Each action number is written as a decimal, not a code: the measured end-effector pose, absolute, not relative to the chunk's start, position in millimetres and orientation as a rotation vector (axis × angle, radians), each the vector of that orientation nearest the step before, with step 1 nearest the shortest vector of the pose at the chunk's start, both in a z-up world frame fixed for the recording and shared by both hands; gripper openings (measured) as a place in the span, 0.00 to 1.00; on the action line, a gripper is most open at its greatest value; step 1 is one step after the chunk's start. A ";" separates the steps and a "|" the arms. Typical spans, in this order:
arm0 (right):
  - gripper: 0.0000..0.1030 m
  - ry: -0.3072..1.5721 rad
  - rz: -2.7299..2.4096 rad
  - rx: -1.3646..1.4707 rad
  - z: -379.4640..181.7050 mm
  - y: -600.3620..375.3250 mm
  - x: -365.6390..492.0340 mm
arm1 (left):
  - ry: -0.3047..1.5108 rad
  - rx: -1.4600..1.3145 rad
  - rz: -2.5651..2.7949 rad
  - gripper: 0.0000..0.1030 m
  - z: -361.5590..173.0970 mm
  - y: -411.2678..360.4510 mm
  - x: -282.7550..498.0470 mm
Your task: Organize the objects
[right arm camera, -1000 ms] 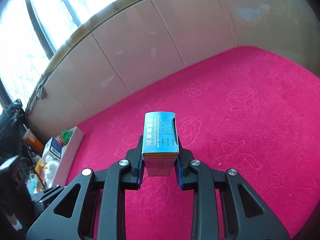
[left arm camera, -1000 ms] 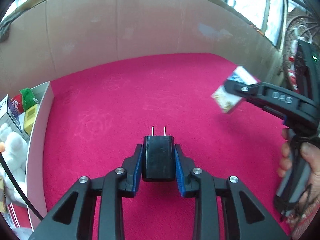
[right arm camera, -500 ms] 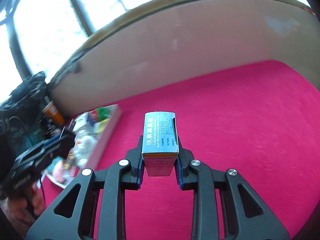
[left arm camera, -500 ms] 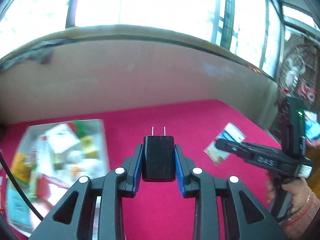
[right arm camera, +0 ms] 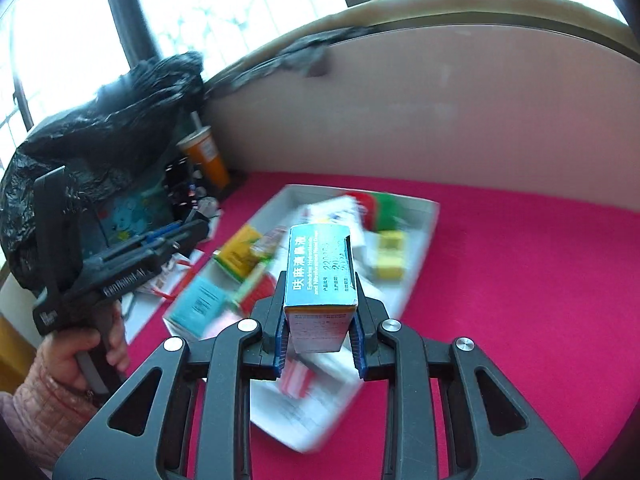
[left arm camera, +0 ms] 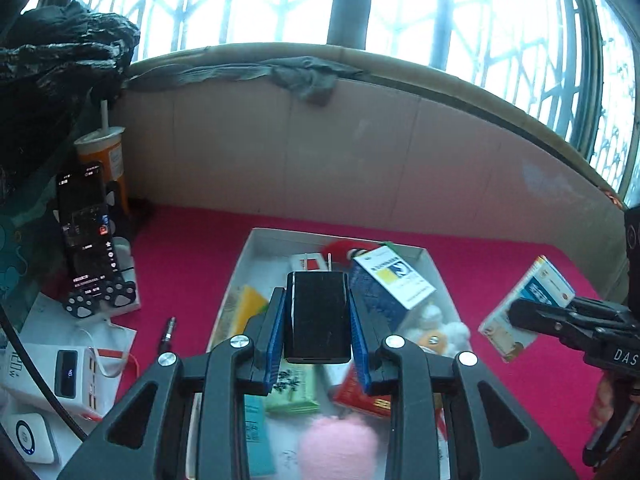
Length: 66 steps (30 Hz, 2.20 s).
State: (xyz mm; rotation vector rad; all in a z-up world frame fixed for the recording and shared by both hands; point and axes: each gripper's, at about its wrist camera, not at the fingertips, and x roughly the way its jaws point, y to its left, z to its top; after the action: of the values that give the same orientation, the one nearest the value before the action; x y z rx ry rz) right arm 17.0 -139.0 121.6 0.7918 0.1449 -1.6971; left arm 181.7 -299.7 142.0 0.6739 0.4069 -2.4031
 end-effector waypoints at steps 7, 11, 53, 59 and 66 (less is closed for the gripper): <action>0.28 0.213 -1.706 0.799 113.8 -213.8 22.8 | 0.430 0.774 -2.356 0.43 124.2 -314.9 169.4; 0.81 0.161 -1.736 0.835 107.1 -204.0 15.1 | 0.385 0.762 -2.331 1.00 117.4 -307.7 167.5; 0.81 0.204 -2.591 0.853 53.0 75.8 -7.6 | 0.263 0.703 -2.287 1.00 153.5 -133.8 178.8; 0.82 0.228 -2.623 0.788 57.3 75.4 3.9 | 0.277 0.703 -2.285 1.00 155.6 -129.7 181.5; 0.82 0.219 -2.600 0.792 56.3 77.4 3.4 | 0.281 0.688 -2.284 1.00 157.6 -128.6 183.5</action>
State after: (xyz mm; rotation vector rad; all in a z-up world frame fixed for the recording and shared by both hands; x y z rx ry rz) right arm 3.4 77.4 56.3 0.7916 0.2189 -2.6001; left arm 183.5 -128.6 157.6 0.6877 0.2809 -2.2842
